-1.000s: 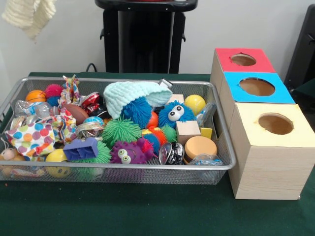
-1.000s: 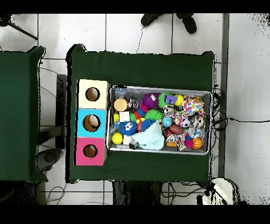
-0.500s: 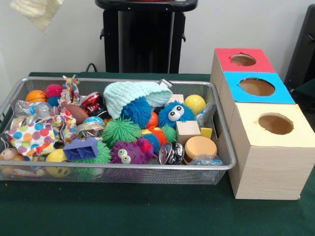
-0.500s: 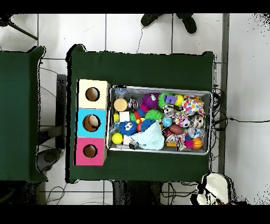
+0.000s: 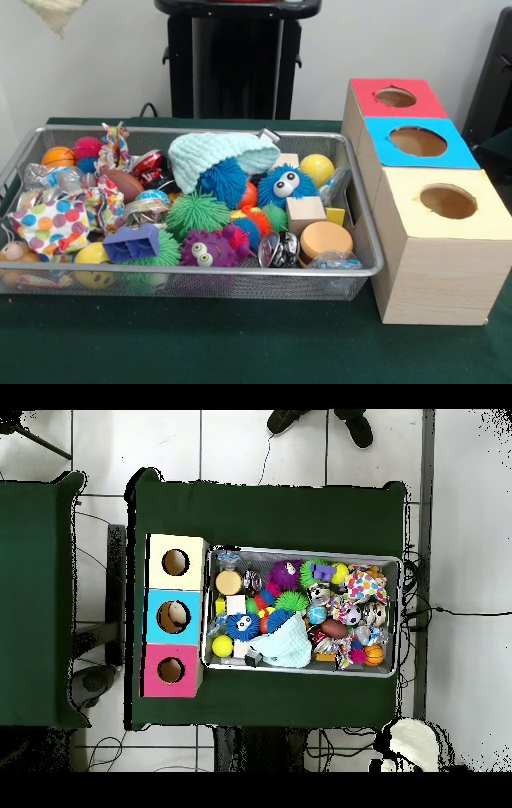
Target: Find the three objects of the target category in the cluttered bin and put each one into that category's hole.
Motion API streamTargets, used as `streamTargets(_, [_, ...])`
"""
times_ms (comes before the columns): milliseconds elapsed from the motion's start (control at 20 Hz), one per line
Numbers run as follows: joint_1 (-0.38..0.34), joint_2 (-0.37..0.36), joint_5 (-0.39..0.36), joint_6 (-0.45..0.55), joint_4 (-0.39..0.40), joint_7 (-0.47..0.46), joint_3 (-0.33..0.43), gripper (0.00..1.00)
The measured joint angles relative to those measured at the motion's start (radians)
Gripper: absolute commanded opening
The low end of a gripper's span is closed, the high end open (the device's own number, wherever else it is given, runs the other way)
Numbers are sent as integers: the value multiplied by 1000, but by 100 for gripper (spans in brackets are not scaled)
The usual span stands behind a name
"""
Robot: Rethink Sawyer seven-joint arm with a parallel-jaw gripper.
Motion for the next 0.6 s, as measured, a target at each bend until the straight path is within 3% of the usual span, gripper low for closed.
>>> streamTargets(600, [46, 50, -10, 8, -59, -7, -100, 0])
